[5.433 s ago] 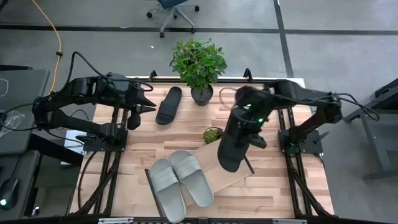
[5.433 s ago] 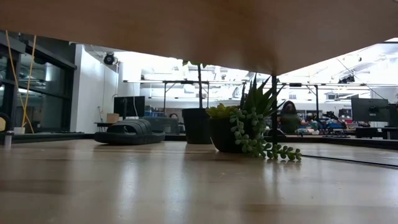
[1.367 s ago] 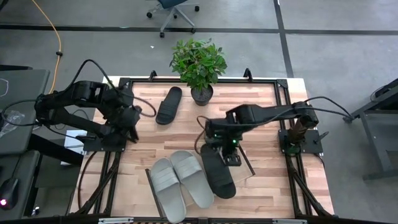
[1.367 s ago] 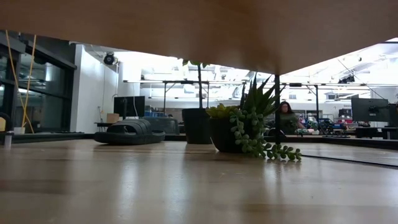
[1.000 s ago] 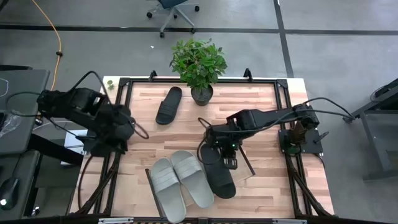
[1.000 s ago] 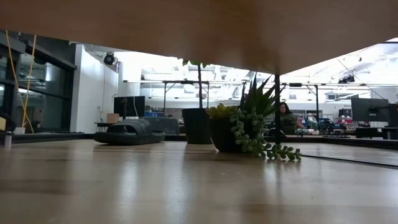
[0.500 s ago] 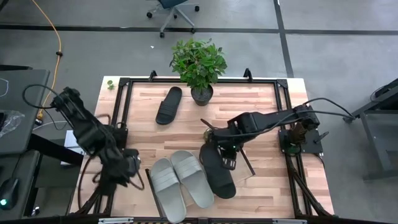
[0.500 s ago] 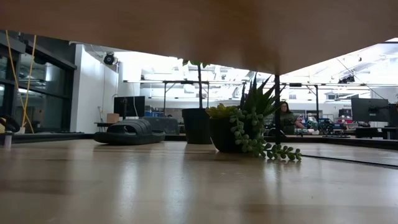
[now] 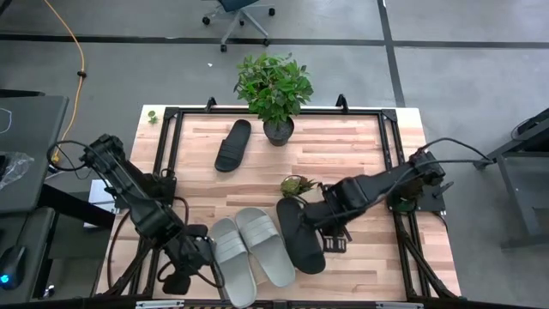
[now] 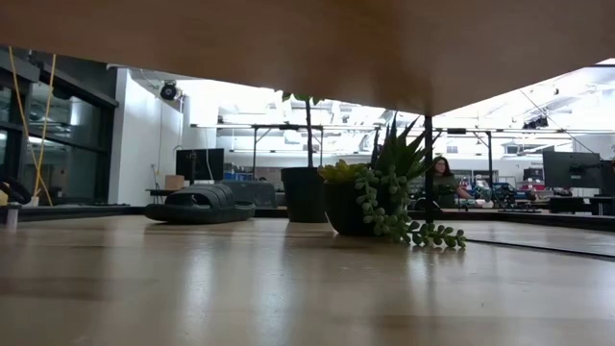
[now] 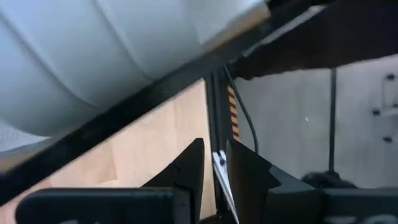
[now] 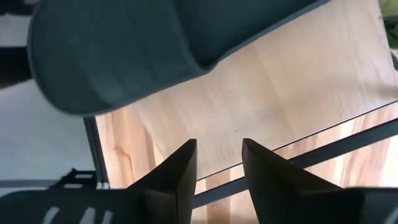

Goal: Pick and place slides into the shelf
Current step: Put the bottom black slipper on the shelf, then put the black slipper on the shelf

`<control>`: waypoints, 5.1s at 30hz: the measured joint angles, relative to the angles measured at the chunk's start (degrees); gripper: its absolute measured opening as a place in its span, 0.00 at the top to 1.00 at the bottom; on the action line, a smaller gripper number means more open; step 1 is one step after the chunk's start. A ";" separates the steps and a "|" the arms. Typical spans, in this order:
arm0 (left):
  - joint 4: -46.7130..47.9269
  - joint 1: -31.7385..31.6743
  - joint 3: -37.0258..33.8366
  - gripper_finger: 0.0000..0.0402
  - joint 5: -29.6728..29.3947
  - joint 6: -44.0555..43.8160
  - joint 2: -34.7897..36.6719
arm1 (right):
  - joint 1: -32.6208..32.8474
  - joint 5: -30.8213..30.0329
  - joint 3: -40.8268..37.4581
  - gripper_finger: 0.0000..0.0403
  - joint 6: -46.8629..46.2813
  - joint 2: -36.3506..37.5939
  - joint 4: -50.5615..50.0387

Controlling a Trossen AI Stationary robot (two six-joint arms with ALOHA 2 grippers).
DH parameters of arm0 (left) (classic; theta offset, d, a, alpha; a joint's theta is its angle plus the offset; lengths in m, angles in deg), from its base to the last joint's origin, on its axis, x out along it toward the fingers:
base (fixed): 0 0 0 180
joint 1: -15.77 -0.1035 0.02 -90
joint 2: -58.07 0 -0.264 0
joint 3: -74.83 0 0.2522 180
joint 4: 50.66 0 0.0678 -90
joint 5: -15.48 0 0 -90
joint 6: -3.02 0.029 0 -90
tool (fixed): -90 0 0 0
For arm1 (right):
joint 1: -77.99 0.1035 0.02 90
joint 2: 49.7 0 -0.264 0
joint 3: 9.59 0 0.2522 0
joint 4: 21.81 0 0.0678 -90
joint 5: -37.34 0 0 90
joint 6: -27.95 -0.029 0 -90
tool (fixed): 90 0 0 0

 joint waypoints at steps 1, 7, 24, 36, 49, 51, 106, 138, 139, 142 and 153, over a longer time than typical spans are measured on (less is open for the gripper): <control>0.10 0.00 0.00 0.86 -0.65 -0.87 -0.03 | 0.31 -0.26 0.00 0.71 0.60 0.00 -0.04; 0.35 0.97 0.01 0.86 -4.91 -3.18 0.00 | 0.64 -0.77 0.00 0.71 0.74 0.00 1.17; 5.67 1.07 0.02 0.86 -8.82 -2.35 0.02 | 2.48 1.76 0.00 0.71 -16.51 0.00 3.33; 6.50 0.98 0.02 0.86 -14.10 -1.52 0.02 | 3.97 0.62 -0.02 0.71 -20.73 0.00 4.69; 6.61 0.96 0.02 0.86 -17.19 -1.60 0.02 | 0.80 -0.59 -0.02 0.71 -24.37 0.00 0.93; 6.61 0.96 0.02 0.86 -17.03 -1.70 0.02 | 0.36 -0.23 -0.02 0.71 -23.73 0.00 0.88; 6.39 0.96 0.04 0.86 -15.19 -1.61 0.04 | 0.48 -2.17 -7.89 0.71 -12.14 0.55 13.15; 28.59 -5.42 8.63 0.86 -19.37 2.28 11.38 | 0.12 -22.87 -7.87 0.71 -15.38 10.09 9.40; 28.30 -7.90 8.83 0.86 -19.52 4.29 12.46 | -0.17 -22.85 -7.85 0.71 -13.75 11.33 10.91; 27.72 -16.62 8.87 0.86 -19.34 11.82 14.89 | -1.51 -22.33 -7.85 0.71 -10.06 14.78 13.01; 22.03 -54.46 8.87 0.86 -6.57 48.24 13.42 | -11.14 -22.92 -7.85 0.71 1.78 22.43 16.74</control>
